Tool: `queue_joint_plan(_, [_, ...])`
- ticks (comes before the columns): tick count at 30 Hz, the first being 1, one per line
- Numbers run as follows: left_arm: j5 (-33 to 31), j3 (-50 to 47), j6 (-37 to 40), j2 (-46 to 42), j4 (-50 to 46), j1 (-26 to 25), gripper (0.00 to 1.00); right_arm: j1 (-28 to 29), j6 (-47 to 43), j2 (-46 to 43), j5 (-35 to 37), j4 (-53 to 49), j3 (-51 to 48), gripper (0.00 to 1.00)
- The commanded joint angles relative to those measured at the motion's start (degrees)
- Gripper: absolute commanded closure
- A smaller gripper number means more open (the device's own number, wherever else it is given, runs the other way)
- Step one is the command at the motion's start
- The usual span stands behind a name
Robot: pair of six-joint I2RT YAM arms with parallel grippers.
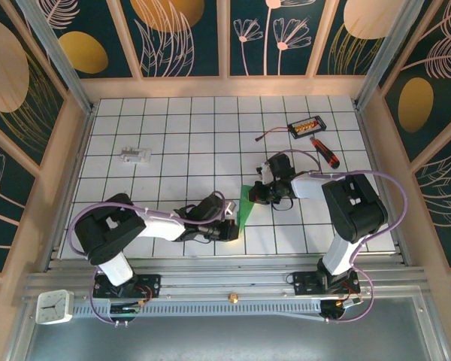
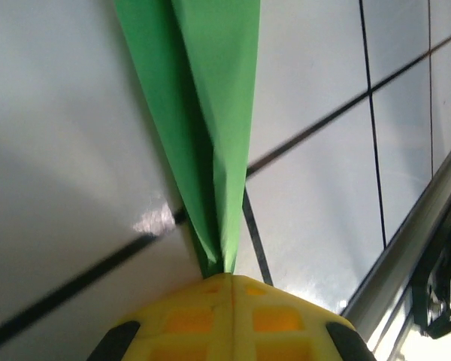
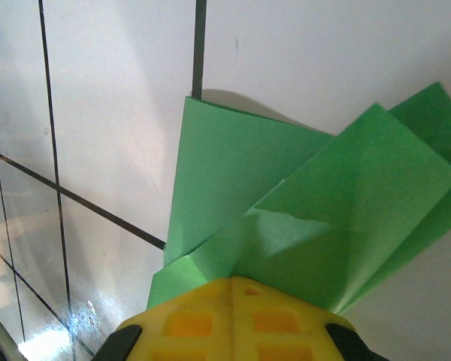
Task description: Fold a paper plane with a square sheet of paper (pick it up from the middle)
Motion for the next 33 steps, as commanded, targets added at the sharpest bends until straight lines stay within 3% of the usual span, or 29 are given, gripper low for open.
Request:
queue_joint_plan(1, [4.16, -0.73, 1.88, -3.21, -10.02, -1.29, 1.00, -0.86, -1.50, 3.51, 7.54, -4.23, -0.74, 1.00])
queue_joint_plan(6, [1.95, 1.75, 1.63, -8.39, -5.13, -0.64, 1.00, -0.86, -1.38, 3.54, 7.30, -3.88, -0.78, 1.00])
queue_joint_plan(11, [3.32, 3.93, -1.23, -4.01, 3.38, 0.32, 1.00, -0.85, -1.41, 3.44, 7.28, -3.94, -0.91, 1.00])
queue_joint_plan(18, [2.02, 5.26, -0.73, 1.30, 3.10, 4.02, 1.00, -0.84, -1.41, 3.24, 7.23, -3.94, -0.75, 1.00])
queue_joint_plan(25, [4.30, 4.58, 0.08, 6.28, 3.23, 4.14, 1.00, -0.78, -1.33, 3.20, 6.76, -3.82, -0.04, 1.00])
queue_joint_plan(33, [-0.22, 3.76, 2.63, 6.17, -3.61, 4.13, 1.00, -0.86, -1.11, 1.97, 5.64, -3.62, 0.93, 1.00])
